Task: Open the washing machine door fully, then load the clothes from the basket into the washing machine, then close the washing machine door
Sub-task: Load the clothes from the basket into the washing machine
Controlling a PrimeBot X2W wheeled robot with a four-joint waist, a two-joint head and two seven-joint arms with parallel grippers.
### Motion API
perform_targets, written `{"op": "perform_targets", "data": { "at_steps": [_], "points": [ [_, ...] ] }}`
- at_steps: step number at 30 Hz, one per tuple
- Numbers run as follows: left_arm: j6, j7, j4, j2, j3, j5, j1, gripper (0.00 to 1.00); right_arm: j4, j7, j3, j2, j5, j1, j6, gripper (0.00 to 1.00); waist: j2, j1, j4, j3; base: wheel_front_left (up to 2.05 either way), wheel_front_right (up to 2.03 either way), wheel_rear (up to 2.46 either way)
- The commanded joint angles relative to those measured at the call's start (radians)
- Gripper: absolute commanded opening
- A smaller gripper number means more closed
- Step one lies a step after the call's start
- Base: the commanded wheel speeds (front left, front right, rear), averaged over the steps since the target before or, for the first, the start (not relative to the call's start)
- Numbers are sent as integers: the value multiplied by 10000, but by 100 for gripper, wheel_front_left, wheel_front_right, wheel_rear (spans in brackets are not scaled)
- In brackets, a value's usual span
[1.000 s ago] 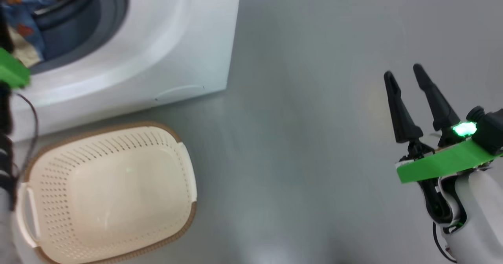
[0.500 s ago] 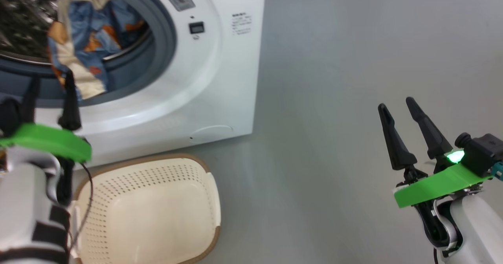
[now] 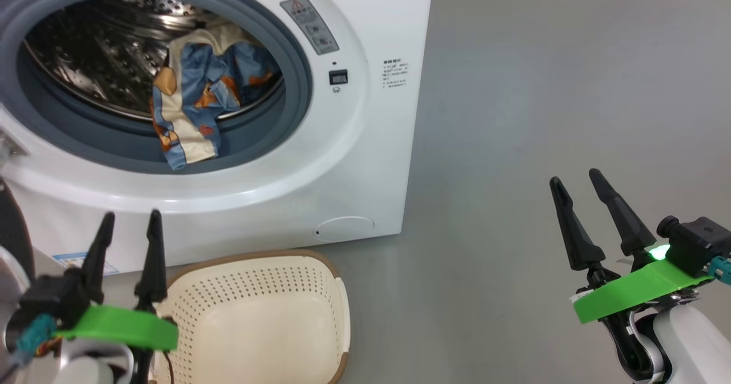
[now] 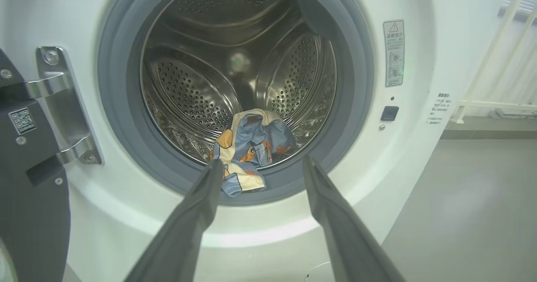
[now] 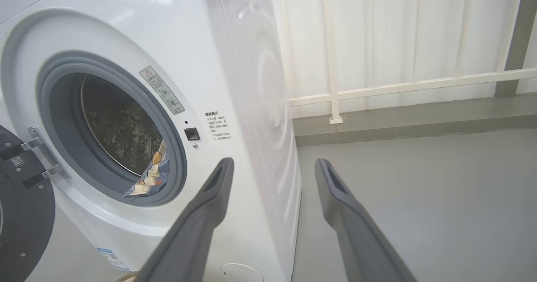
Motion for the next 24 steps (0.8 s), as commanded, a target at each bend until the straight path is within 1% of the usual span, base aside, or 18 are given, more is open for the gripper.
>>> {"op": "perform_targets", "data": {
  "at_steps": [1, 5, 12, 24],
  "points": [
    [136, -60, -626, 330, 280, 96, 224, 100, -208, -80, 103, -123, -65, 71, 44, 100, 0, 1, 51, -157, 0, 0, 0],
    [425, -61, -1397, 143, 405, -7, 977, 100, -214, -80, 70, -155, -110, 93, 44, 100, 0, 1, 20, -248, 0, 0, 0],
    [691, -61, -2051, -60, 557, -41, 1724, 100, -161, -80, 41, -202, -170, 188, 44, 100, 0, 1, 8, -374, 0, 0, 0],
    [772, -62, -2335, -251, 550, 47, 1960, 100, -145, -80, 29, -270, -213, 200, 44, 100, 0, 1, -1, -387, 0, 0, 0]
  ]
}}
